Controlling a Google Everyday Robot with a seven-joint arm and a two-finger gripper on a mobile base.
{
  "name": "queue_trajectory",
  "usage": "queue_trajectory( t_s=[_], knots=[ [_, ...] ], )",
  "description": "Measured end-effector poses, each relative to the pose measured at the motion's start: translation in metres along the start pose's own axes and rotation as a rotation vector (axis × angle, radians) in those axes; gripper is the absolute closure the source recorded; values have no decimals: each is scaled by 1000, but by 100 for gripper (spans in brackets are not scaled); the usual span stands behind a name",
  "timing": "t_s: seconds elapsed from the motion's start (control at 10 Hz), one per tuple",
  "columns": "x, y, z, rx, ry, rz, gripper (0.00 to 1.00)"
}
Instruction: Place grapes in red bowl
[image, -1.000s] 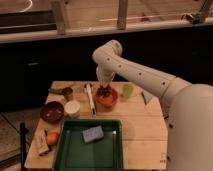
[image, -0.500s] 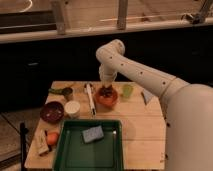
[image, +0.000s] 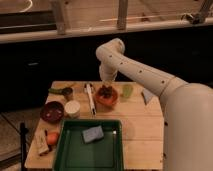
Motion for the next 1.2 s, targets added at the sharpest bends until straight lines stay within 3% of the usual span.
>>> queue_trajectory(
  t_s=[1.2],
  knots=[
    [-3, 0, 0, 2, 10, -11, 20]
  ],
)
